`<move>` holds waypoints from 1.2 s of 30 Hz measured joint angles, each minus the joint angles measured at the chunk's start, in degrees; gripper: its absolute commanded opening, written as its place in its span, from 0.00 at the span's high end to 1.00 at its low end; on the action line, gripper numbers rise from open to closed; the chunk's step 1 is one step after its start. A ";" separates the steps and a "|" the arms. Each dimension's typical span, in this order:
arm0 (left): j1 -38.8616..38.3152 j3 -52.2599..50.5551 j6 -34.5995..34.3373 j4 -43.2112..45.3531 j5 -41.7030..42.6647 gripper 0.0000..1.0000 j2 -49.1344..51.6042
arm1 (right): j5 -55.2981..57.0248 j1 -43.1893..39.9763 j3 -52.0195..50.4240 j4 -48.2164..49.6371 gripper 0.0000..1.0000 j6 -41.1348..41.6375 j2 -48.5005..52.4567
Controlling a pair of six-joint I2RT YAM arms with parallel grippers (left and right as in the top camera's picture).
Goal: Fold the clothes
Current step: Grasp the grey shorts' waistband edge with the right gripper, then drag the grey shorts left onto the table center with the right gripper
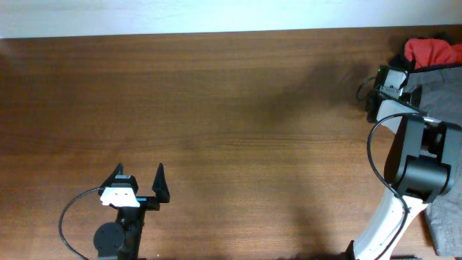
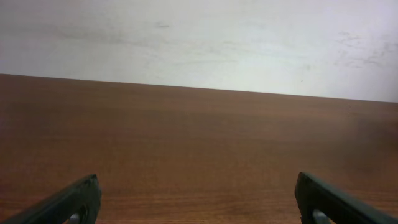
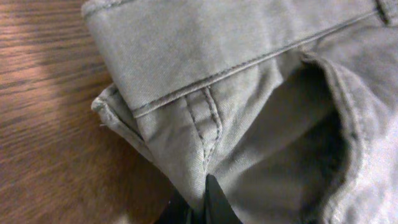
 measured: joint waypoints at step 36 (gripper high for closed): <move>0.00 0.00 0.00 0.00 0.00 0.01 0.00 | 18.27 17.00 -0.07 -7.91 0.96 9.66 -29.51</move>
